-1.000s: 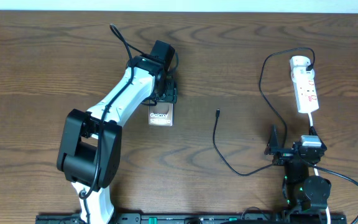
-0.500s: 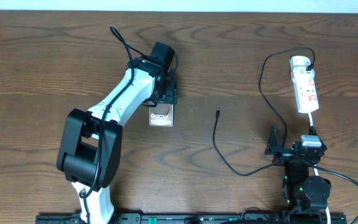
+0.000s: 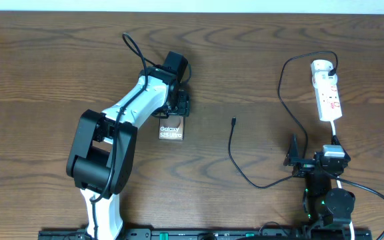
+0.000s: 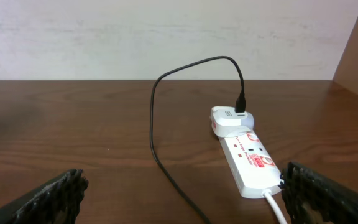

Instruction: Plug charger to phone and switch on socket

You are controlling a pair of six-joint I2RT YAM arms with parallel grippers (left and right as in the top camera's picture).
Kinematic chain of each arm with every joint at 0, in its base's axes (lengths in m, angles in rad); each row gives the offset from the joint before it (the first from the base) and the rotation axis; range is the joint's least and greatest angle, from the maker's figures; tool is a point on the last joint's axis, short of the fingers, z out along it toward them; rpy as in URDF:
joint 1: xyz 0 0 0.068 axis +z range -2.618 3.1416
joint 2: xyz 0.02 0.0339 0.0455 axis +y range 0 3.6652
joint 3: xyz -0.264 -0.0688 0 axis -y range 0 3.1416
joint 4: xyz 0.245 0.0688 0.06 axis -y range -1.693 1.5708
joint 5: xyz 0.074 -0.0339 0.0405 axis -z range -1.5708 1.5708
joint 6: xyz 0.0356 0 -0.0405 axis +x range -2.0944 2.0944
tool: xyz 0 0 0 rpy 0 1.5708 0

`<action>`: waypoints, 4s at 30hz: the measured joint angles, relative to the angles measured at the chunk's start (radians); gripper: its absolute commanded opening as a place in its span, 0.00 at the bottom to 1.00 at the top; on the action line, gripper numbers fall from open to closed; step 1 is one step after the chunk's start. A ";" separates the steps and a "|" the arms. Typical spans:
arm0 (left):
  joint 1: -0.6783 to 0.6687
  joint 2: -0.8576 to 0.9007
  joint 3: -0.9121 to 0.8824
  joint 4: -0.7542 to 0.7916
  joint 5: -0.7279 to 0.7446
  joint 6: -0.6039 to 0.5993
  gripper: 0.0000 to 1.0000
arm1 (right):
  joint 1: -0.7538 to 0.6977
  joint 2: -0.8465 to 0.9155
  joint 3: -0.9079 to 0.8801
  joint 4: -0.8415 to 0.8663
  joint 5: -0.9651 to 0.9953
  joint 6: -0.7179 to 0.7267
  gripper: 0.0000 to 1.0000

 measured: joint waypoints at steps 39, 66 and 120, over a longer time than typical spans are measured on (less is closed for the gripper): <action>0.000 0.030 -0.019 -0.027 -0.004 -0.006 0.89 | 0.000 0.000 0.000 0.000 0.000 0.000 0.99; 0.000 0.030 -0.019 -0.048 -0.004 -0.007 0.78 | 0.000 0.000 0.000 0.000 0.000 0.000 0.99; 0.006 -0.036 -0.018 -0.054 0.003 -0.048 0.07 | 0.000 0.000 0.000 0.000 0.000 0.000 0.99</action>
